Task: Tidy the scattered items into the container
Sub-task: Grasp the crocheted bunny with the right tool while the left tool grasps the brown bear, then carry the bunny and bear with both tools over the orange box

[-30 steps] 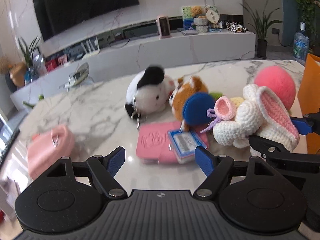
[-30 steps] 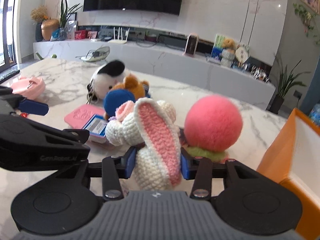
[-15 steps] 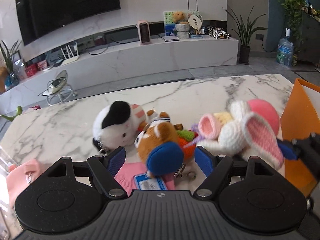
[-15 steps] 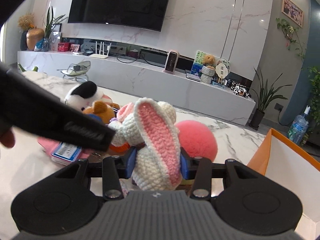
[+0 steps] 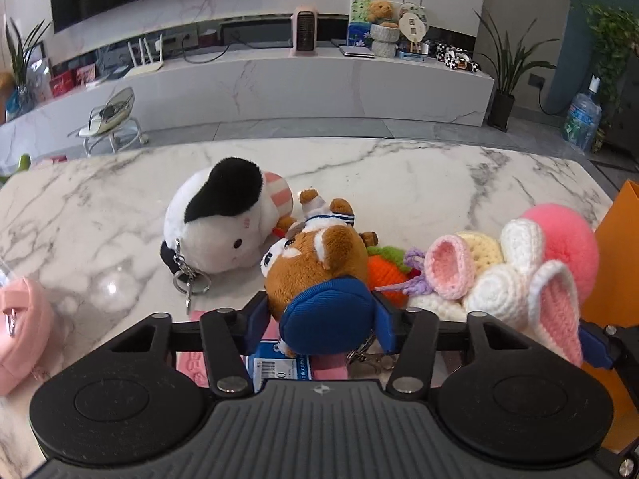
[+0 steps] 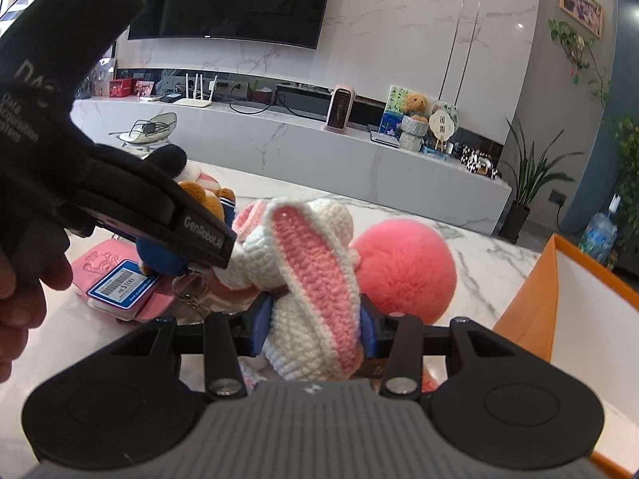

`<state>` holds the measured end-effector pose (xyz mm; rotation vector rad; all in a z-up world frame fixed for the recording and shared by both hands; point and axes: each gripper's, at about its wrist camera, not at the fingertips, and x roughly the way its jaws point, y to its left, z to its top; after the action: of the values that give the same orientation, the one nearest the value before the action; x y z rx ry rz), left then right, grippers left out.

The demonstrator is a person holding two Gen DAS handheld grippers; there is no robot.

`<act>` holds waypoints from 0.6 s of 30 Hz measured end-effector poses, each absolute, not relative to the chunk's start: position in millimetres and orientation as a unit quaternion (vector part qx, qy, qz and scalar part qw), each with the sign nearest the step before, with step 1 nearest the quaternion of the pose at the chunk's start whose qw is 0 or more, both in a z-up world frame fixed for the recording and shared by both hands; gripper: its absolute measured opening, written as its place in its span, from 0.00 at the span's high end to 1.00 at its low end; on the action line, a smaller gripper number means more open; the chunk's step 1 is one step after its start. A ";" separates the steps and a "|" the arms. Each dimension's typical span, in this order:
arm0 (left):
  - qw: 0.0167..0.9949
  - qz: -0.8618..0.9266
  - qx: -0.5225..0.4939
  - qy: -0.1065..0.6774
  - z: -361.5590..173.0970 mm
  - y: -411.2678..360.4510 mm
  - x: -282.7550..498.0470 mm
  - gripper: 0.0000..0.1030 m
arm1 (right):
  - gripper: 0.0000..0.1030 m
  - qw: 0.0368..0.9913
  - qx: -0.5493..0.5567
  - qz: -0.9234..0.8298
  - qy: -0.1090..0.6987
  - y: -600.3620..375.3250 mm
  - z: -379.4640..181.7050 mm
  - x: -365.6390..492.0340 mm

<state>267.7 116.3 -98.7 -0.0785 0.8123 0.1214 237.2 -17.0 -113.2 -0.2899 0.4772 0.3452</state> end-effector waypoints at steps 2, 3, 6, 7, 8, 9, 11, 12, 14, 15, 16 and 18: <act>0.918 0.056 -0.038 0.391 -96.8 116.3 262.2 0.46 | 0.54 0.947 -0.143 0.170 0.232 -15.8 -113.7 235.8; 0.918 0.057 -0.040 0.391 -95.5 115.7 258.7 0.46 | 0.54 0.947 -0.142 0.172 0.231 -15.1 -113.4 234.5; 0.919 0.060 -0.040 0.387 -89.7 112.3 246.0 0.48 | 0.54 0.945 -0.141 0.185 0.231 -12.9 -112.4 227.7; 0.920 0.061 -0.037 0.384 -87.3 110.1 241.4 0.48 | 0.54 0.943 -0.142 0.191 0.232 -12.2 -111.8 224.9; 0.921 0.062 -0.035 0.384 -84.6 108.5 235.7 0.48 | 0.54 0.942 -0.142 0.194 0.233 -11.8 -111.1 221.1; 0.921 0.063 -0.033 0.383 -81.9 107.0 229.9 0.48 | 0.55 0.942 -0.142 0.195 0.233 -12.0 -110.0 217.4; 0.921 0.063 -0.032 0.383 -76.5 105.0 218.2 0.49 | 0.55 0.942 -0.142 0.198 0.229 -13.3 -107.8 210.2; 0.920 0.064 -0.032 0.384 -74.0 104.7 212.9 0.49 | 0.55 0.943 -0.142 0.200 0.227 -13.9 -106.7 206.7; 0.920 0.068 -0.029 0.385 -68.5 103.6 200.5 0.49 | 0.55 0.943 -0.142 0.202 0.224 -14.6 -106.0 198.1; 0.921 0.070 -0.030 0.383 -65.3 103.1 194.3 0.49 | 0.56 0.943 -0.144 0.202 0.222 -14.8 -105.8 193.8; 0.921 0.073 -0.031 0.381 -62.2 102.6 188.0 0.49 | 0.56 0.943 -0.146 0.203 0.219 -15.1 -104.9 189.6; 0.923 0.076 -0.035 0.376 -55.1 101.1 175.0 0.49 | 0.56 0.945 -0.146 0.203 0.211 -17.5 -101.0 180.9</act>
<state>175.0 101.1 -55.1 -0.0724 0.7727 0.1552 180.9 -17.5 -101.0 -0.2976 0.4302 0.4134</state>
